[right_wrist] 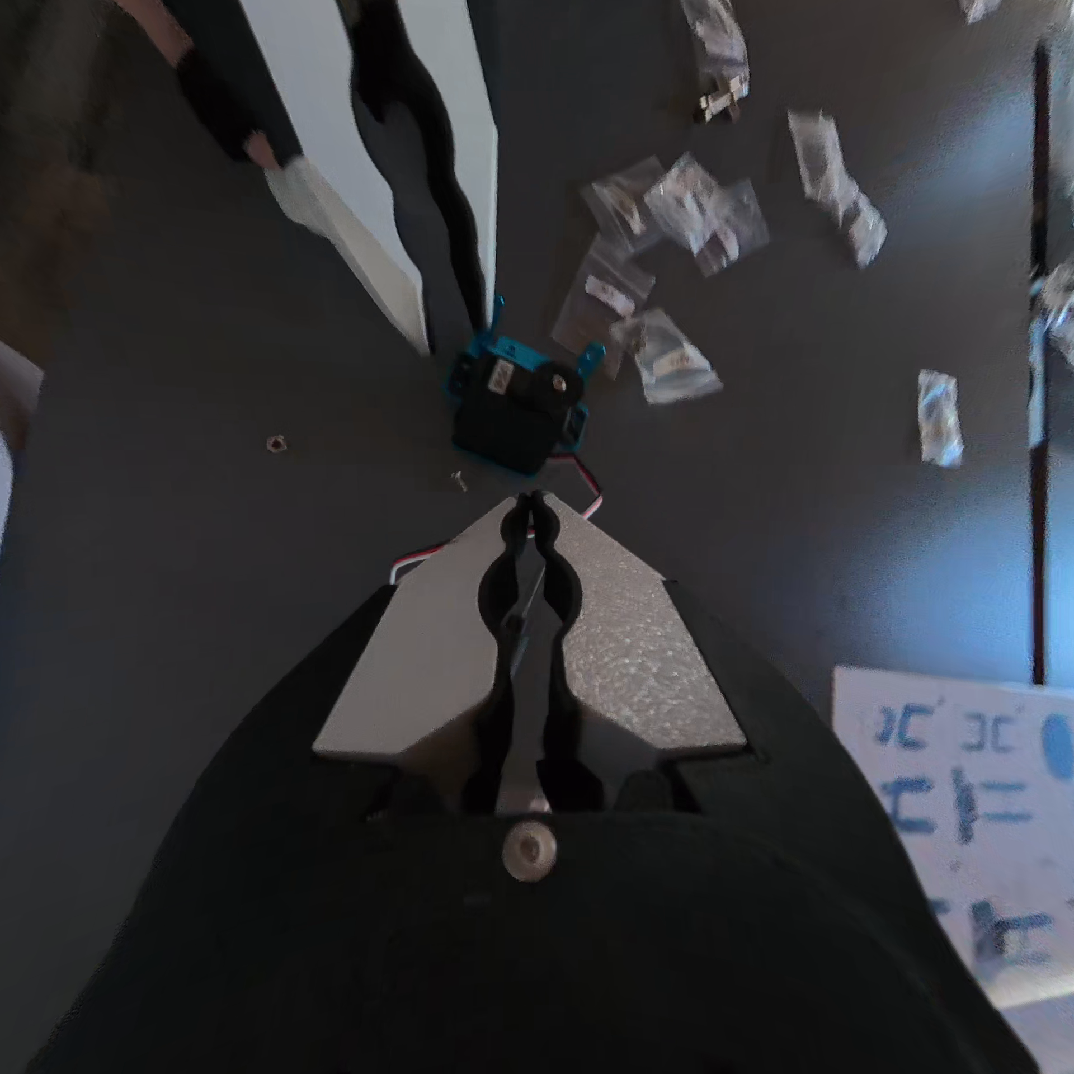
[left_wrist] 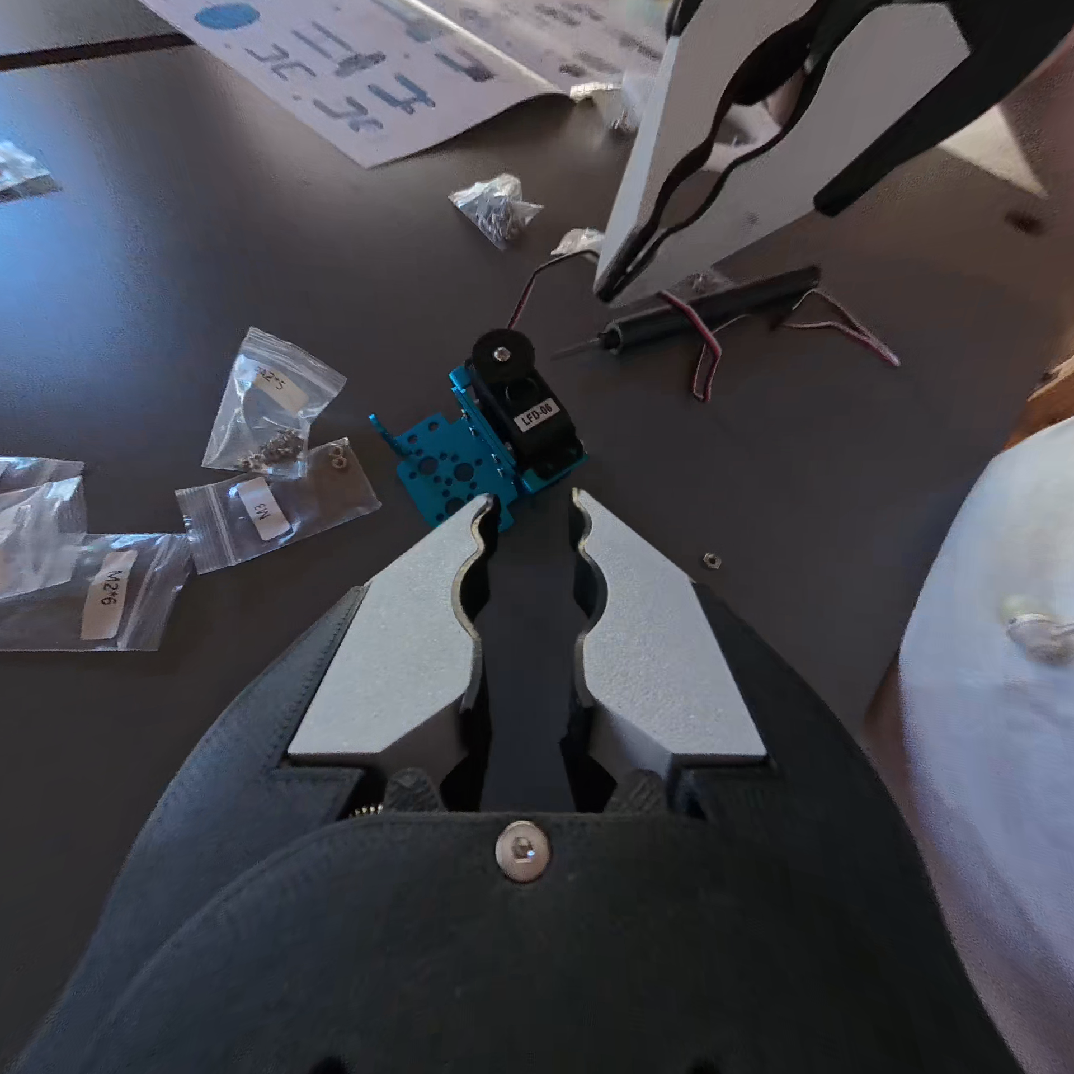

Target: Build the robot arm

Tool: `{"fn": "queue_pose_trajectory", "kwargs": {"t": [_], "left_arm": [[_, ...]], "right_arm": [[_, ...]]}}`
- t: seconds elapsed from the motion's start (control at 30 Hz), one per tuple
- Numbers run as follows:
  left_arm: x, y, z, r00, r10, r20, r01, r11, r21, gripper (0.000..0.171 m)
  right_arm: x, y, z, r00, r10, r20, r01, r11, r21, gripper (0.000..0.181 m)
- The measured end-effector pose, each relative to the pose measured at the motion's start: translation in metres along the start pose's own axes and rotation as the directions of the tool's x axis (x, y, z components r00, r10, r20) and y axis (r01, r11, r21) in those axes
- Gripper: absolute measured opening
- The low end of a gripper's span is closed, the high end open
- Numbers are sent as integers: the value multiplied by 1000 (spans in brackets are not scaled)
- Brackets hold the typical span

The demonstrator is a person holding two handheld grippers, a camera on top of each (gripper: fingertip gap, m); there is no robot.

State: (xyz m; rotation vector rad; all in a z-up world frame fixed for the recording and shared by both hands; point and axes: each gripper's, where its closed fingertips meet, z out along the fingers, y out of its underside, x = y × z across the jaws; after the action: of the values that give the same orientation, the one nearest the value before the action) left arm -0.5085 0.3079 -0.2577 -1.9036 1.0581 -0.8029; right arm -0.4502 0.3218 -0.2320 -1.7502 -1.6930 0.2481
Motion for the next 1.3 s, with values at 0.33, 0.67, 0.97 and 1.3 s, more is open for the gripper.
{"fn": "queue_pose_trajectory", "kwargs": {"t": [0.33,0.67,0.97,1.3], "left_arm": [[0,8,1,999,41,20,-40,998,-52,24],[13,8,-18,1000,-27,8,26,1000,5,23],[41,-45,-41,997,-70,13,62,942,329,29],[57,-117,-65,901,143,410,-328,843,426,9]], "right_arm": [[-35,16,33,995,43,86,-27,983,-181,16],[-35,20,50,960,138,244,-85,972,-218,6],[-32,-90,-22,620,448,645,-733,624,271,5],[-15,-117,-71,174,388,905,-981,153,123,4]]}}
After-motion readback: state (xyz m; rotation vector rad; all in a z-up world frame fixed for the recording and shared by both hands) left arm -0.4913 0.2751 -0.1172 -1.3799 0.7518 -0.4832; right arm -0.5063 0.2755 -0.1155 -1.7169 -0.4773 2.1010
